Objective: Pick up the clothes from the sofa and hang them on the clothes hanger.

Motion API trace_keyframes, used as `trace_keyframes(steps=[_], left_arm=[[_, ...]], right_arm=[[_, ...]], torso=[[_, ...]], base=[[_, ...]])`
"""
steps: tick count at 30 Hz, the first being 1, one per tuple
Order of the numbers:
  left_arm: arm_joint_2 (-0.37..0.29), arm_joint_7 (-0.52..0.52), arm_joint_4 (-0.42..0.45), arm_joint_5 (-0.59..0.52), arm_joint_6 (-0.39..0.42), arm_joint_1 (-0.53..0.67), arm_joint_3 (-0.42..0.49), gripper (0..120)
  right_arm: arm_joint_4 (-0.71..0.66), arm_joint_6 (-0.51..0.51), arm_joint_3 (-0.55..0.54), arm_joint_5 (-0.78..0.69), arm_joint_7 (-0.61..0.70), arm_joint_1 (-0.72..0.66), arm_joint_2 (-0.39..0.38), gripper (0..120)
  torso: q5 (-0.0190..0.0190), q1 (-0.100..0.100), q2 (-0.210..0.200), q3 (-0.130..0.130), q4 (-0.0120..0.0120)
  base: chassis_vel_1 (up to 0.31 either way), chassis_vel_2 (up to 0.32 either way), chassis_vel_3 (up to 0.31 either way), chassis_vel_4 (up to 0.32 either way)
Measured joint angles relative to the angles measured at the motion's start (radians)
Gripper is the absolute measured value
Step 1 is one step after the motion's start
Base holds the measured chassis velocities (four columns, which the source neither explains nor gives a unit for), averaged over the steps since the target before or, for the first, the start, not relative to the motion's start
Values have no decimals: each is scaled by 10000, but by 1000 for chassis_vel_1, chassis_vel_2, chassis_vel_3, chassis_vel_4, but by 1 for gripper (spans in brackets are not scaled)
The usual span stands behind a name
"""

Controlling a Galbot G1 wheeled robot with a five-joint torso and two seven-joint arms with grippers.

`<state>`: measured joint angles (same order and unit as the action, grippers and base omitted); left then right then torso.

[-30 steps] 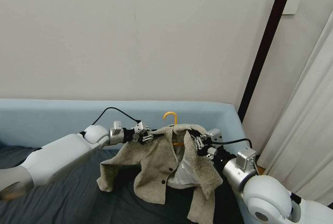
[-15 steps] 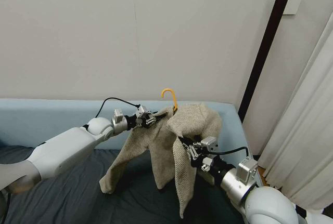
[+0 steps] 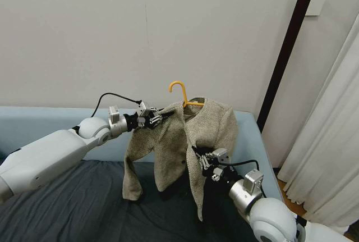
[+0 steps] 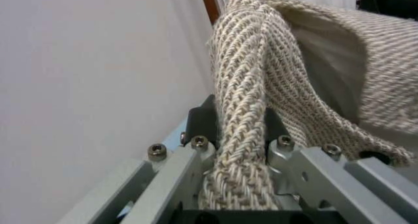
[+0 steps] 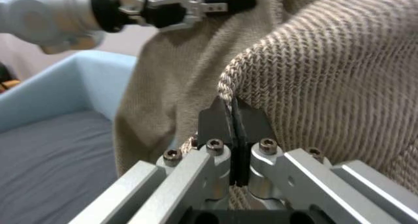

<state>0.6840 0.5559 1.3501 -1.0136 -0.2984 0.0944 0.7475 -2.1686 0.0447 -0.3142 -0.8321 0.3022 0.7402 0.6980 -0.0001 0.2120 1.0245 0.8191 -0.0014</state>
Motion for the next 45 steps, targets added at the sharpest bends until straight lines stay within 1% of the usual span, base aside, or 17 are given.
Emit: trace_keyframes(steps=[9, 15, 19, 21, 23, 25, 27, 29, 30, 31, 33, 35, 38, 40, 41, 42, 45], left_arm=[[-69, -265, 279, 180, 0, -708, -740, 8], [-284, -267, 507, 196, 0, -871, -955, 8], [-635, -235, 822, 242, -46, -964, -1070, 8], [-691, -223, 873, 280, -56, -983, -1092, 8], [-790, -217, 943, 322, -77, -1046, -1187, 8], [-844, -217, 980, 354, -89, -1106, -1272, 8], [-963, -212, 1042, 457, -140, -1291, -1498, 8], [-1036, -204, 1095, 522, -174, -1483, -1674, 8], [-1036, -204, 1095, 522, -174, -1483, -1674, 8], [-1085, -204, 1155, 555, -184, -1603, -1772, 8], [-1121, -204, 1228, 614, -204, -1717, -1847, 8], [-1118, -202, 1258, 651, -209, -1750, -1853, 8], [-1079, -194, 1354, 707, -219, -1793, -1854, 8], [-1089, -199, 1446, 715, -222, -1837, -1861, 8], [-1089, -199, 1446, 715, -222, -1837, -1861, 8], [-1135, -206, 1572, 729, -223, -1897, -1878, 8], [-1195, -223, 1691, 739, -223, -1964, -1898, 8]], right_arm=[[-139, -136, -199, 609, -331, -49, -222, 0], [-100, -146, -195, 859, -378, 145, -326, 0], [29, -134, -23, 974, -195, 320, -354, 20], [38, -58, 33, 1001, -69, 326, -358, 23], [40, 166, 162, 1041, 229, 340, -390, 34], [34, 262, 234, 1086, 372, 360, -413, 37], [-29, 441, 363, 1179, 614, 394, -491, 49], [-131, 567, 424, 1185, 827, 386, -531, 55], [-131, 567, 424, 1185, 827, 386, -531, 55], [-156, 658, 463, 1171, 998, 314, -530, 61], [-127, 793, 540, 1075, 1271, 130, -487, 69], [-60, 911, 595, 952, 1497, -16, -461, 72], [133, 1124, 722, 301, 1980, -447, -381, 88], [242, 1245, 728, -180, 2201, -689, -281, 94], [242, 1245, 728, -180, 2201, -689, -281, 94], [383, 1417, 665, -638, 2455, -938, -107, 98], [525, 1495, 546, -868, 2591, -1113, 62, 100]], torso=[[-1, 0, -1, 1, -2], [0, 0, 0, 1, -2], [1, 0, 0, 1, 0], [0, 0, 0, 1, 0], [0, 0, -1, 1, -1], [0, 0, -1, 1, -1], [0, 0, 0, 1, -1], [0, 0, 0, 1, -2], [0, 0, 0, 1, -2], [-1, 0, 0, 1, -2], [0, 0, 0, 1, 0], [0, 0, 0, 1, 1], [-1, 0, 0, 2, -3], [0, 0, -1, 2, -4], [0, 0, -1, 2, -4], [-1, 0, 0, 2, -3], [1, 0, -1, 2, -1]], base=[[0, 0, 0, 0], [0, 0, 0, 0], [0, 0, 0, 0], [0, 0, 0, 0], [0, 0, 0, 0], [0, 0, 0, 0], [0, 0, 0, 0], [0, 0, 0, 0], [0, 0, 0, 0], [0, 0, 0, 0], [0, 0, 0, 0], [0, 0, 0, 0], [0, 0, 0, 0], [0, 0, 0, 0], [0, 0, 0, 0], [0, 0, 0, 0], [0, 0, 0, 0]])
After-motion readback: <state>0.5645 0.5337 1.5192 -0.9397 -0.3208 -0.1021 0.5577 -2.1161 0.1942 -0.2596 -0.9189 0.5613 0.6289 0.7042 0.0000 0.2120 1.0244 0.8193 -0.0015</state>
